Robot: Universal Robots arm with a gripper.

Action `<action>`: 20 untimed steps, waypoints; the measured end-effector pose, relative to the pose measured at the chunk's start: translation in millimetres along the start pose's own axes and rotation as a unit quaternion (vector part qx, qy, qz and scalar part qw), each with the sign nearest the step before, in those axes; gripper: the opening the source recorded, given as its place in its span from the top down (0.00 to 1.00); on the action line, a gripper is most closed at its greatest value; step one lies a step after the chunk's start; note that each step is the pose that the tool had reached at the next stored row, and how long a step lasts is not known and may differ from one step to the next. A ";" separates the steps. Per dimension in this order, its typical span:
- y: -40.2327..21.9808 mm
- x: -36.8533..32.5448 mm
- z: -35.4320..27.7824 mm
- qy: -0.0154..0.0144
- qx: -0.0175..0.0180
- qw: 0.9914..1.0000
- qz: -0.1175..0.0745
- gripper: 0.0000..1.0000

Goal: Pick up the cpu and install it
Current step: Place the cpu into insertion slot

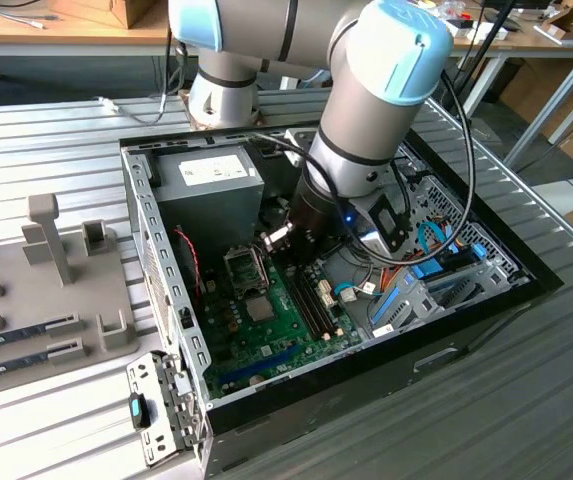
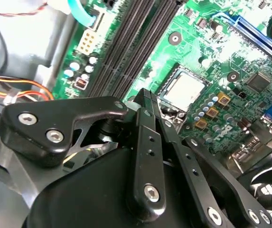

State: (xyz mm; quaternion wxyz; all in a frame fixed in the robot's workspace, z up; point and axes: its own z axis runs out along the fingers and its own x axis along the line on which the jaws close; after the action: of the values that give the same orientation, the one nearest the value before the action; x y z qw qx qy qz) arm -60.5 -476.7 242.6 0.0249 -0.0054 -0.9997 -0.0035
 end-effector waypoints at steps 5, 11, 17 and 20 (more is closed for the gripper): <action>1.8 -14.6 -3.7 0.006 -0.009 1.000 0.000 0.89; 17.1 -16.1 -3.7 0.010 -0.010 1.000 -0.004 0.89; 34.1 -18.0 -2.6 0.015 -0.011 1.000 -0.011 0.89; 36.6 -21.4 -2.4 0.018 -0.011 1.000 -0.016 0.89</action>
State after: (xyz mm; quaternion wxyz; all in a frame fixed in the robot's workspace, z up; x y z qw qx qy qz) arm -38.6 -440.4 244.2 0.0426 0.0107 -0.9989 -0.0151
